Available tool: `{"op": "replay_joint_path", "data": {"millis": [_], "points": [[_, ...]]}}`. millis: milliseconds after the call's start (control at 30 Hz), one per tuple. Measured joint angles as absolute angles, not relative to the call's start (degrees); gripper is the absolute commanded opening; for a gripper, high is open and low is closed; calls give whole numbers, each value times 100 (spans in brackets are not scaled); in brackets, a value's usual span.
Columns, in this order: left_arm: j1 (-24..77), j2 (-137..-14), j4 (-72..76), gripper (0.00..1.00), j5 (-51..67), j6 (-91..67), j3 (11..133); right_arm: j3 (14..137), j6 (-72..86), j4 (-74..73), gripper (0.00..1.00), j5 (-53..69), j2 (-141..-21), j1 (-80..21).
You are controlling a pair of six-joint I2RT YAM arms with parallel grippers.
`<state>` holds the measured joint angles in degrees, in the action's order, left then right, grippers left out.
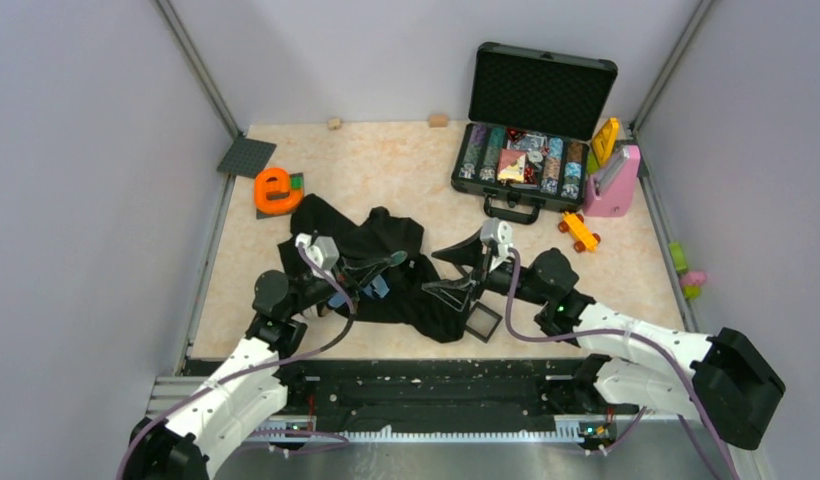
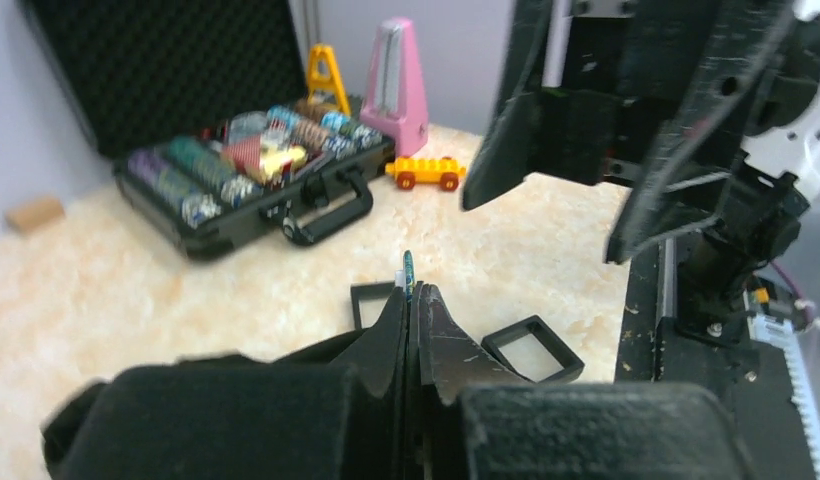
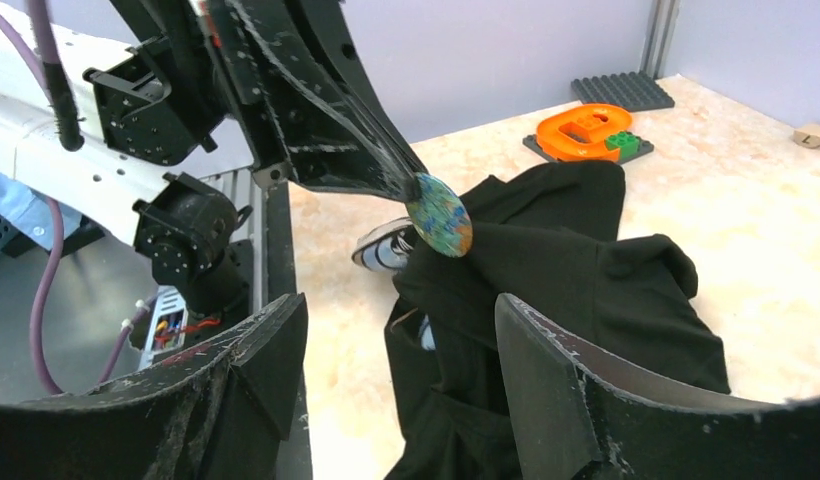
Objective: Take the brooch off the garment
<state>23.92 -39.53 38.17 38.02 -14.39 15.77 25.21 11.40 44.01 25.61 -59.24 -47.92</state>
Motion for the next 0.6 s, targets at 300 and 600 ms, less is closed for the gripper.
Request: {"op": "replay_joint_path", "data": {"millis": [300,600], "points": [[2554,-4077,5107,0,4831,-746,1538,2764,716,4139,61,3026,-6005,-4668],[2663,-4178,5162,0,5273,-596,1603,3363,75,3883,33,3516,-6340,-4668]]}}
